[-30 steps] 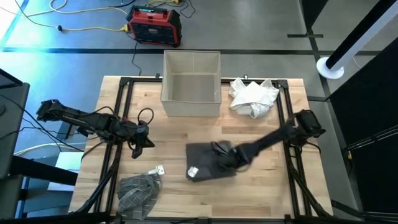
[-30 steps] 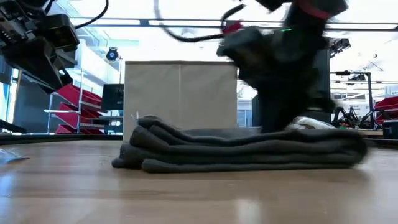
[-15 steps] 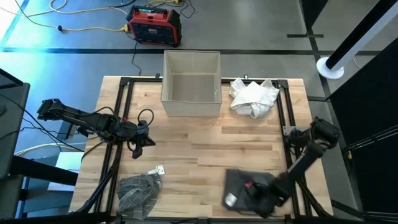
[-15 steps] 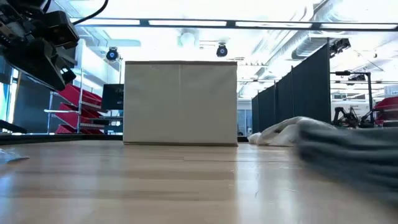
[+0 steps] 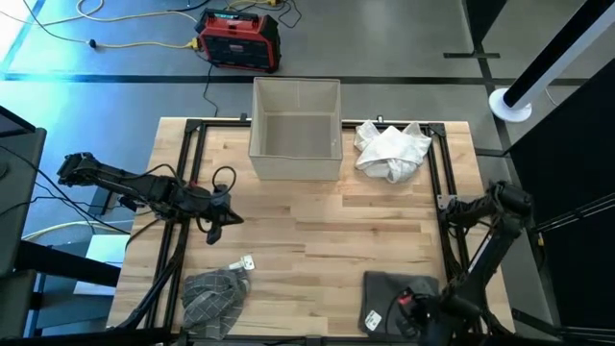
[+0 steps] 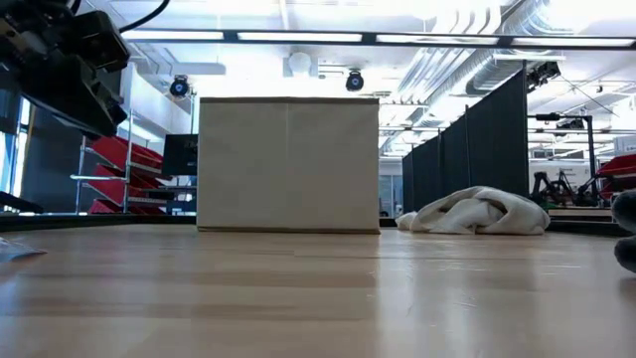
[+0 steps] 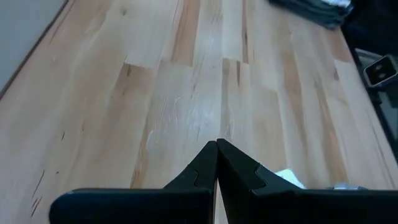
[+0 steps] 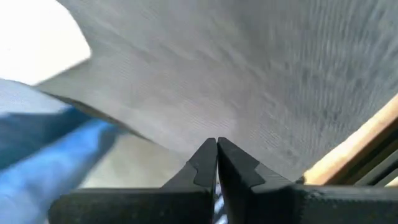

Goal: Fold towel
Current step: Fold the white towel

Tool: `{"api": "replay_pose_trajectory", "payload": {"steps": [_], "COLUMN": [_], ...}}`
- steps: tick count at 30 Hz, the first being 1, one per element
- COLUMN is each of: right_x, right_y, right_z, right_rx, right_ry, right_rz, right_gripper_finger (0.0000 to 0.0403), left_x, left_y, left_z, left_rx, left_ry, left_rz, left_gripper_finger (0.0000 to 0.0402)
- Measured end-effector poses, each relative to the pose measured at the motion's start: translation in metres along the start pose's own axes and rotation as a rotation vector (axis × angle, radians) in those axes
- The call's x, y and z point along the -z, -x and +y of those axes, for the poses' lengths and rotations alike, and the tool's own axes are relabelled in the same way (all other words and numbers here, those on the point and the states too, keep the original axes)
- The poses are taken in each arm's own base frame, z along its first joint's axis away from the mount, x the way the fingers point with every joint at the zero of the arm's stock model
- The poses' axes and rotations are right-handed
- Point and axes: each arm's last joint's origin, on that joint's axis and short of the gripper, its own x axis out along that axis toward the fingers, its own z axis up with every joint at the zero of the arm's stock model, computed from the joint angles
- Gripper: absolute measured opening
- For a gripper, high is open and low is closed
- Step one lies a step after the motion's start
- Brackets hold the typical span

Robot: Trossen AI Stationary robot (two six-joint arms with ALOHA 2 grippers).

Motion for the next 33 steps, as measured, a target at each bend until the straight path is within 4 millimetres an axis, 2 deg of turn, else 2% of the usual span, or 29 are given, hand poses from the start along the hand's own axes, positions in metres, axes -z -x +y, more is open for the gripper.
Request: {"api": "replay_pose_trajectory", "payload": {"steps": [3, 9, 14, 19, 25, 33], "right_x": [-0.019, -0.074, -0.125, -0.175, -0.223, -0.274], "right_y": [0.03, 0.081, 0.111, 0.14, 0.163, 0.173], "right_z": [0.005, 0.001, -0.01, -0.032, -0.067, -0.099], "right_rx": [-0.071, -0.132, -0.072, -0.055, 0.042, 0.177], "right_ry": [-0.007, -0.02, -0.045, -0.123, -0.116, -0.037], "right_rz": [-0.122, -0.383, -0.415, -0.45, -0.499, -0.418], "right_gripper_finger": [0.0, 0.0, 0.0, 0.0, 0.0, 0.0], "left_x": [-0.004, -0.015, -0.023, -0.027, -0.028, -0.03], "left_y": [0.0, 0.001, 0.003, 0.004, 0.005, 0.004], "left_z": [-0.002, -0.006, -0.009, -0.009, -0.008, -0.001], "left_rx": [0.016, 0.064, 0.097, 0.076, 0.028, 0.005], "left_ry": [0.003, 0.015, 0.025, 0.056, 0.123, 0.305], "left_rz": [-0.04, -0.157, -0.24, -0.296, -0.317, -0.337], "left_gripper_finger": [0.0, 0.0, 0.0, 0.0, 0.0, 0.0]}}
